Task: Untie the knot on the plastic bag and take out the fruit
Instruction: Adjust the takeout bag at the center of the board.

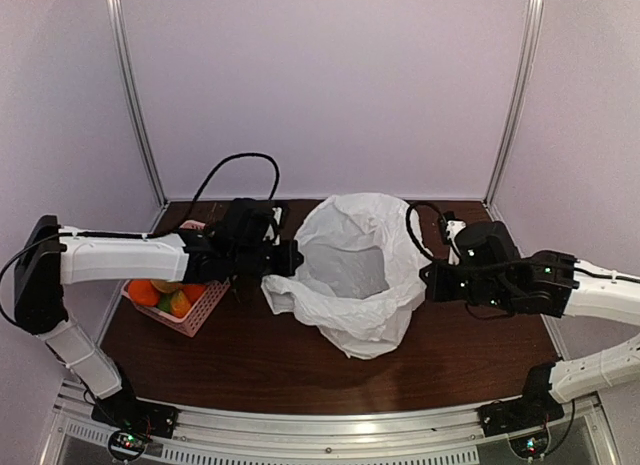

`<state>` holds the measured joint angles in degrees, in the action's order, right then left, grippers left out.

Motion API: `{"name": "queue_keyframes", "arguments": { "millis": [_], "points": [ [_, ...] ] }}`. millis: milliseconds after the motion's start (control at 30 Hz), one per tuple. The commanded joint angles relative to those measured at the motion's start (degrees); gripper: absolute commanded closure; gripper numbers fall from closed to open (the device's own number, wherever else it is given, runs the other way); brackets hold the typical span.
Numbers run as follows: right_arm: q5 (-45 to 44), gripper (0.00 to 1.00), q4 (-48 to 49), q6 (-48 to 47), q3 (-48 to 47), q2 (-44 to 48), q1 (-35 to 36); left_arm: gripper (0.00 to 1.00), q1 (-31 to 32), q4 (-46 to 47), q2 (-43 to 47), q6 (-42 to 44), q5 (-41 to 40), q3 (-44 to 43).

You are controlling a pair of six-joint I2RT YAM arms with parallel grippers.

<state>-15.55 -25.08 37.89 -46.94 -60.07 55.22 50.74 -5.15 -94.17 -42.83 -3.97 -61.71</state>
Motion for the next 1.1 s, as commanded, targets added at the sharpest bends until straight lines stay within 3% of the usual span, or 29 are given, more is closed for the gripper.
{"name": "queue_keyframes", "arguments": {
  "millis": [0, 167, 333, 567, 600, 633, 733, 800, 900, 1067],
  "points": [
    [-4.83, 1.0, -7.91, -1.15, 1.09, 5.01, -0.3, 1.0, -1.8, 7.73, 7.2, 2.34, -6.29, 5.21],
    [-2.55, 1.0, -10.4, 3.69, 9.27, 8.06, -0.29, 1.0, -1.87, 12.34, 9.41, 2.99, -5.32, 11.14],
    [0.53, 1.0, -3.16, 7.36, 18.64, 8.69, -0.29, 1.0, -0.97, 19.5, 8.96, 3.94, -2.23, 16.77],
    [1.98, 1.0, -1.74, 6.29, 18.48, 6.29, -0.06, 1.0, 1.11, 25.69, 9.27, 7.21, -1.35, 20.55],
    [1.98, 0.97, -2.37, 5.38, 17.28, 6.8, -0.03, 1.0, 1.55, 25.91, 9.18, 7.76, -0.89, 20.2],
    [1.9, 0.88, -3.14, 3.87, 15.8, 7.34, 0.03, 1.0, 1.84, 25.97, 9.15, 8.5, -0.38, 19.49],
    [1.35, 0.47, -5.57, 0.51, 10.36, 9.51, 0.19, 1.0, 2.67, 25.26, 8.84, 9.85, 0.11, 17.82],
    [1.22, 0.32, -6.18, -1.65, 6.86, 10.77, 0.44, 1.0, 2.75, 24.63, 8.7, 9.87, 0.16, 17.17],
    [2.04, 0.22, -5.56, -4.69, 2.55, 11.58, 1.12, 1.0, 2.77, 24.25, 8.59, 9.71, 0.17, 16.77],
    [4.25, 0.2, -0.78, -10.02, -1.6, 8.53, 3.14, 1.0, 2.78, 23.31, 8.47, 9.91, 0.17, 16.38]
  ]
}}
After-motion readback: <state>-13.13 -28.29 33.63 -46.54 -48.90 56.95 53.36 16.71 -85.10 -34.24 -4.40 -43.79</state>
